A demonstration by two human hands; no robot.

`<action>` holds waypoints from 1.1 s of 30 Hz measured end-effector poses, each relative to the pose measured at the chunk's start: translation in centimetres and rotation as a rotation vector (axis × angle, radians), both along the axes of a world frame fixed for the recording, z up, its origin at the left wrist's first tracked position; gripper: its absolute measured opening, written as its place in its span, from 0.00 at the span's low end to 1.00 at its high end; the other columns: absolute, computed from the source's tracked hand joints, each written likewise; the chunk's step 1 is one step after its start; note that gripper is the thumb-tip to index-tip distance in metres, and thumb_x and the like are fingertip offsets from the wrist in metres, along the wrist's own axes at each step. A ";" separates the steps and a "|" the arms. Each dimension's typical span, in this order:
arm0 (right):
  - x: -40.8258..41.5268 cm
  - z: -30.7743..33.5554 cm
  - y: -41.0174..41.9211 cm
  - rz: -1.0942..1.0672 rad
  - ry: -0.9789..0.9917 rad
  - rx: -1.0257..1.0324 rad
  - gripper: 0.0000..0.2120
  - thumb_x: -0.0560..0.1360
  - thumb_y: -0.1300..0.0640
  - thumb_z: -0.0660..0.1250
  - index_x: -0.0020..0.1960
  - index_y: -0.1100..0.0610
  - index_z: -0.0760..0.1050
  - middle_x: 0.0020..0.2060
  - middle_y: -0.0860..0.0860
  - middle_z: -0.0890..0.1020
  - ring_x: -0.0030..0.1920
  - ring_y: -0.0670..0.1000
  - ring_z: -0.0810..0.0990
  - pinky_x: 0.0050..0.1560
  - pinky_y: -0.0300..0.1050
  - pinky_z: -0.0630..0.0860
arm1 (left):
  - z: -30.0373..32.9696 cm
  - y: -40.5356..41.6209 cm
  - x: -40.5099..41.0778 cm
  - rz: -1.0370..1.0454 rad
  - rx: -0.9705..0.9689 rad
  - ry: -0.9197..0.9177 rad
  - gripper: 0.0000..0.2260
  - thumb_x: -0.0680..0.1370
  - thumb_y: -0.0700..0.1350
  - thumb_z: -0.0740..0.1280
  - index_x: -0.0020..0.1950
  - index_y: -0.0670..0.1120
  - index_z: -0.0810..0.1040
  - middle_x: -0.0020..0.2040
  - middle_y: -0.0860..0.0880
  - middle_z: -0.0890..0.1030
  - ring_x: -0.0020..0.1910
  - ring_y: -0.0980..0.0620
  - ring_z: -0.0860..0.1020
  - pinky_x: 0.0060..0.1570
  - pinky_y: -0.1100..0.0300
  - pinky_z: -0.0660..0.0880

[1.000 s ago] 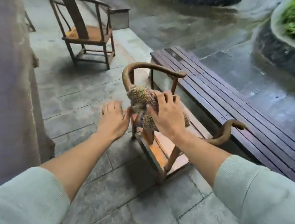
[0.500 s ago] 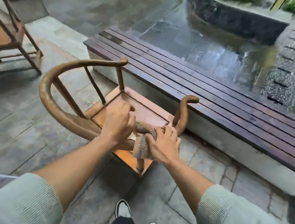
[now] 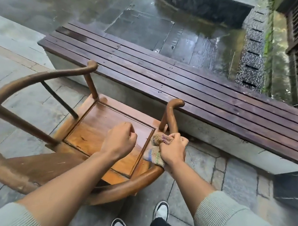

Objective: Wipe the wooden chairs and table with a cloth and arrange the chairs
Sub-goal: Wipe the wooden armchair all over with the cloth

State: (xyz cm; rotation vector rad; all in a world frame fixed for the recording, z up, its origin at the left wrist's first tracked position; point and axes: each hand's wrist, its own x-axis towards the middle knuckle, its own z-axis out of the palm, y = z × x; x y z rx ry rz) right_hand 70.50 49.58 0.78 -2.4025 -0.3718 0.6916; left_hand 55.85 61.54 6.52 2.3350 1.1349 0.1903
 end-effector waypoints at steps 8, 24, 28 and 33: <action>7.5 -3.1 4.8 0.239 -0.085 -0.084 0.15 0.73 0.55 0.68 0.54 0.42 0.69 0.64 0.48 0.65 0.56 0.59 0.72 0.57 0.52 0.74 | -3.3 3.5 7.7 -0.047 -0.048 0.045 0.06 0.77 0.47 0.60 0.42 0.50 0.75 0.42 0.50 0.79 0.42 0.51 0.76 0.44 0.53 0.76; 24.0 -12.4 18.2 -0.042 -0.046 -0.069 0.15 0.77 0.39 0.66 0.58 0.43 0.68 0.67 0.49 0.65 0.63 0.61 0.65 0.64 0.57 0.66 | -11.9 8.6 23.7 0.105 -0.244 0.142 0.07 0.77 0.48 0.59 0.40 0.49 0.69 0.41 0.49 0.76 0.42 0.46 0.75 0.39 0.53 0.69; 27.1 -14.0 20.6 -0.264 0.116 -0.069 0.18 0.79 0.41 0.65 0.62 0.49 0.67 0.69 0.54 0.64 0.64 0.64 0.67 0.56 0.51 0.62 | -12.9 9.6 25.0 0.132 -0.268 0.187 0.09 0.77 0.50 0.56 0.43 0.47 0.71 0.43 0.48 0.77 0.43 0.46 0.75 0.43 0.50 0.73; 29.2 -14.9 21.8 -0.280 0.153 -0.037 0.18 0.79 0.43 0.65 0.63 0.50 0.67 0.68 0.55 0.66 0.63 0.64 0.69 0.54 0.47 0.60 | -13.8 10.1 25.8 0.149 -0.269 0.187 0.08 0.78 0.48 0.57 0.43 0.46 0.72 0.42 0.48 0.76 0.41 0.48 0.74 0.39 0.53 0.70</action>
